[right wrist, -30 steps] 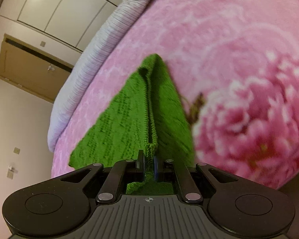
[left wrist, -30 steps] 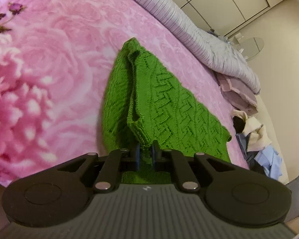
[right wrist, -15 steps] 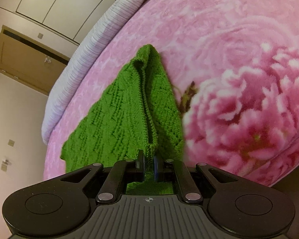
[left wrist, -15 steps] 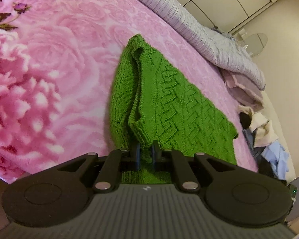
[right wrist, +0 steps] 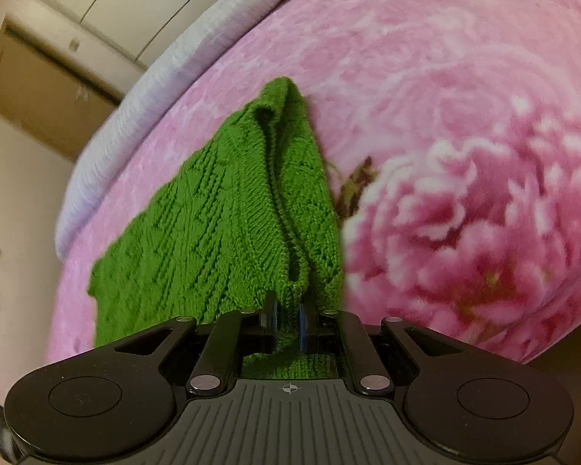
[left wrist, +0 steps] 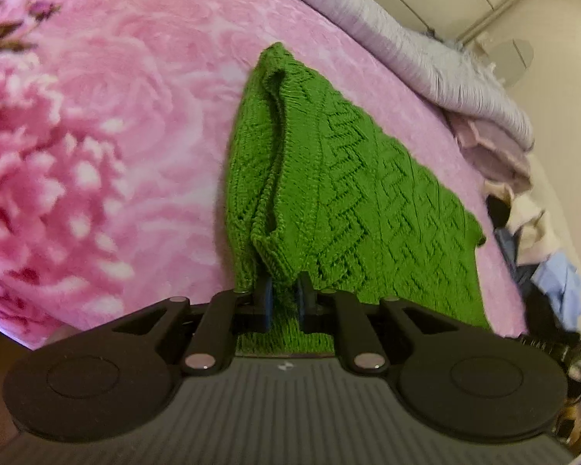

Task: Fold clothes
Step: 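Lay the folded hem down on the vest and open both grippers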

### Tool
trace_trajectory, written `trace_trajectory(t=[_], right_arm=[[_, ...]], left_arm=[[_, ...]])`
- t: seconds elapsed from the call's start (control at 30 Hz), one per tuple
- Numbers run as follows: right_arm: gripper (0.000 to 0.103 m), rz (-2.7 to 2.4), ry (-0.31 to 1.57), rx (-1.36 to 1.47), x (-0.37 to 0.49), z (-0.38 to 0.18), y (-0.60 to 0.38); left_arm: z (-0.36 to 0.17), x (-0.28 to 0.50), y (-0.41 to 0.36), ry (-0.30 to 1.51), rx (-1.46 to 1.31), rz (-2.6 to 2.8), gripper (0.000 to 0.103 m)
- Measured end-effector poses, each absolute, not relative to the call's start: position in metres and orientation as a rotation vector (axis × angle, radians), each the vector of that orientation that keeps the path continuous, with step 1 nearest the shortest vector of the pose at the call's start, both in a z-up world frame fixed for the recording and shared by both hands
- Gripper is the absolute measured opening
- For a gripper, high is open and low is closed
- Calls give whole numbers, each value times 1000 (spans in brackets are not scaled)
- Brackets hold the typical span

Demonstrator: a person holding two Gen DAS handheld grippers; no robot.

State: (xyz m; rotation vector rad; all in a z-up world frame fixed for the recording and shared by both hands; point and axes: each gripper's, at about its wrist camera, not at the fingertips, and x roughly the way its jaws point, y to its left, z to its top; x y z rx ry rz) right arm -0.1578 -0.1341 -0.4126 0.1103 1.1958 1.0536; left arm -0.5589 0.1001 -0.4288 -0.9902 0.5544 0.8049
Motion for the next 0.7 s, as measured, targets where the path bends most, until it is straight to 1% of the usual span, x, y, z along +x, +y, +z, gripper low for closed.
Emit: trace_trajectory(t=[0.03, 0.1, 0.2, 0.3, 0.37, 0.47, 0.53, 0.57, 0.63, 0.7], right_arm=[[20, 1042, 1168, 65, -159, -405, -133], [30, 1001, 1070, -35, -164, -384, -134], [31, 998, 893, -168, -175, -356, -135], [31, 1112, 829, -213, -197, -346, -124], [30, 1179, 814, -265, -215, -352, -113], [31, 1184, 786, -357, -231, -366, -105], [30, 1165, 803, -399, -228, -381, -108], [31, 1154, 820, -419, -224, -389, -110], [32, 1155, 819, -440, -218, -399, -118], [33, 1152, 819, -450, -212, -395, -120]], left_arm=[[-422, -560, 99, 585, -970, 809, 10], [-405, -565, 97, 634, -890, 846, 9], [-383, -565, 91, 620, -783, 856, 9], [-380, -544, 89, 606, -731, 816, 9], [-385, -525, 88, 618, -697, 790, 9], [-404, -506, 83, 690, -641, 801, 11], [-421, -506, 81, 725, -624, 817, 10], [-426, -510, 80, 708, -626, 814, 11], [-426, -517, 82, 700, -649, 800, 11], [-416, -520, 91, 712, -690, 779, 9]])
